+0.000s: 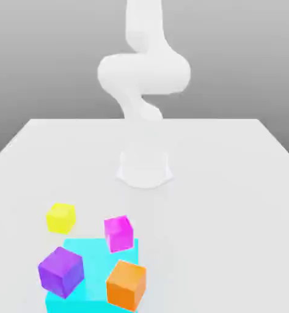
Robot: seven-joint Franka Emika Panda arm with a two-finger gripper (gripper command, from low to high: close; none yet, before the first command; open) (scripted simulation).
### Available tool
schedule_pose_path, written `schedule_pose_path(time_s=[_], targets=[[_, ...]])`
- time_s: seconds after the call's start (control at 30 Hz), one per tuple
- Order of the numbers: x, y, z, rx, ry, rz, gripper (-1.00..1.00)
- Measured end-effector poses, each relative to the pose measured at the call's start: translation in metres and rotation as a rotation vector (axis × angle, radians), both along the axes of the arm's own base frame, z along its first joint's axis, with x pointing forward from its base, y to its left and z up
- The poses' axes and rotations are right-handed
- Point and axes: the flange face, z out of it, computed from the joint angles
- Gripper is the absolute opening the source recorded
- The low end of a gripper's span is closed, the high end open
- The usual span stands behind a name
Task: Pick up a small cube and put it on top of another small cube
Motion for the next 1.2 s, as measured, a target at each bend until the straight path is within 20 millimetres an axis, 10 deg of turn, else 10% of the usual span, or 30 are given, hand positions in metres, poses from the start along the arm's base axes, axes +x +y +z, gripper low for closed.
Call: schedule_pose_path(time_s=[0.3, 0.67, 0.97, 1.0, 1.2], targets=[[0.025, -0.119, -0.221, 0.277, 0.259, -0.640, 0.00], [-0.110, -0.190, -0.444, 0.593, 0.488, -1.450, 0.00], [-0.130, -0.190, -0.522, 0.624, 0.510, -1.543, 0.00], [-0.130, -0.190, -0.527, 0.625, 0.510, -1.543, -1.00], [-0.130, -0.189, -0.530, 0.625, 0.507, -1.542, -1.00]])
